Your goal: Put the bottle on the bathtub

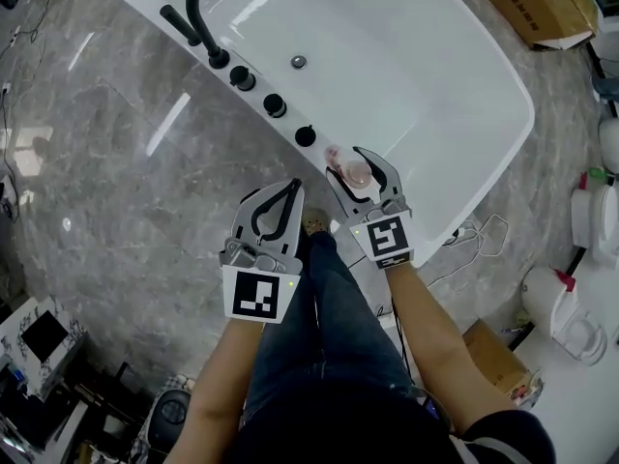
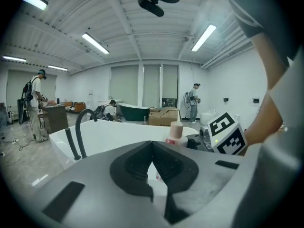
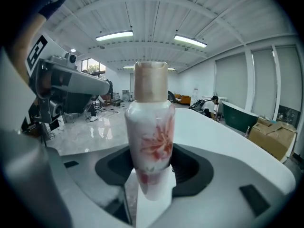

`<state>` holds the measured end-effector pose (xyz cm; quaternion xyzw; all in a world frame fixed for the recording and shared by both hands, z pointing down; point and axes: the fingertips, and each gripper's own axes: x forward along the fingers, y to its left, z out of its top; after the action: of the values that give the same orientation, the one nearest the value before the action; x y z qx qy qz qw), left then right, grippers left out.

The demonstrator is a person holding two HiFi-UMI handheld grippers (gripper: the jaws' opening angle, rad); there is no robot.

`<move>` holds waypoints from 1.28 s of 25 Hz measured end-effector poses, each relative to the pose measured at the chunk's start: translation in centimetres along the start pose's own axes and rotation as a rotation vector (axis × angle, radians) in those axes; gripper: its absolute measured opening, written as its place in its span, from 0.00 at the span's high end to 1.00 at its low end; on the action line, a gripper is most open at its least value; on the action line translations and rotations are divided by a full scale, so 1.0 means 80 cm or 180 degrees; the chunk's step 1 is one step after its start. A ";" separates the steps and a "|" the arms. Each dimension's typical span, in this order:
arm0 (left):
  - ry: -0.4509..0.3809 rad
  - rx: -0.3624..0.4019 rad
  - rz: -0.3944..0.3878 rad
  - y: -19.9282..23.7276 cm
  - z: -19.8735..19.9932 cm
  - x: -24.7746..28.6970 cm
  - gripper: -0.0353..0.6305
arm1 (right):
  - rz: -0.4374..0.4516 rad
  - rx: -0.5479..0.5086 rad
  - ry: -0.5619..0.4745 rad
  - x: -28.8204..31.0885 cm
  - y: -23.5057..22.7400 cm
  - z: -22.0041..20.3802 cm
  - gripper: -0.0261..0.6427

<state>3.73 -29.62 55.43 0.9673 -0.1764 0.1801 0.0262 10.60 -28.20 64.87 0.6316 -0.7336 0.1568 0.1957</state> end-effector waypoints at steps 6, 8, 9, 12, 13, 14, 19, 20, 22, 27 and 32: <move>0.0066 -0.0029 0.0006 0.003 -0.014 0.004 0.91 | 0.0064 -0.0024 0.0152 0.033 0.003 -0.028 0.60; 0.0093 -0.0047 0.0008 0.004 -0.017 0.004 0.91 | 0.0073 -0.0028 0.0177 0.041 0.003 -0.033 0.60; 0.0107 -0.0056 0.0007 0.004 -0.019 0.005 0.91 | 0.0078 -0.0035 0.0186 0.044 0.003 -0.036 0.60; 0.0125 -0.0069 -0.0001 0.005 -0.022 0.006 0.91 | 0.0099 -0.0063 0.0234 0.056 0.002 -0.046 0.60; 0.0128 -0.0067 -0.0007 0.004 -0.023 0.006 0.91 | 0.0112 -0.0070 0.0261 0.060 0.003 -0.050 0.60; 0.0134 -0.0067 -0.0013 0.004 -0.024 0.005 0.91 | 0.0128 -0.0078 0.0293 0.063 0.005 -0.054 0.60; 0.0142 -0.0141 -0.0016 -0.002 -0.029 0.002 0.91 | 0.0152 -0.0095 0.0372 0.066 0.010 -0.072 0.60; 0.0140 -0.0156 -0.0014 -0.002 -0.030 0.001 0.91 | 0.0142 -0.0082 0.0363 0.066 0.010 -0.073 0.60; 0.0143 -0.0161 -0.0022 -0.003 -0.033 0.000 0.91 | 0.0118 -0.0047 0.0340 0.067 0.008 -0.075 0.60; 0.0123 -0.0158 -0.0050 -0.010 -0.029 -0.006 0.91 | 0.0175 0.0087 0.0463 0.068 0.006 -0.080 0.60; 0.0049 -0.0128 -0.0050 -0.012 -0.016 -0.017 0.91 | 0.0152 0.0260 0.0701 0.045 0.003 -0.092 0.53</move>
<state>2.46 -28.09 56.11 0.9665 -0.1723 0.1838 0.0484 10.58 -27.80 73.05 0.6003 -0.7155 0.2596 0.2454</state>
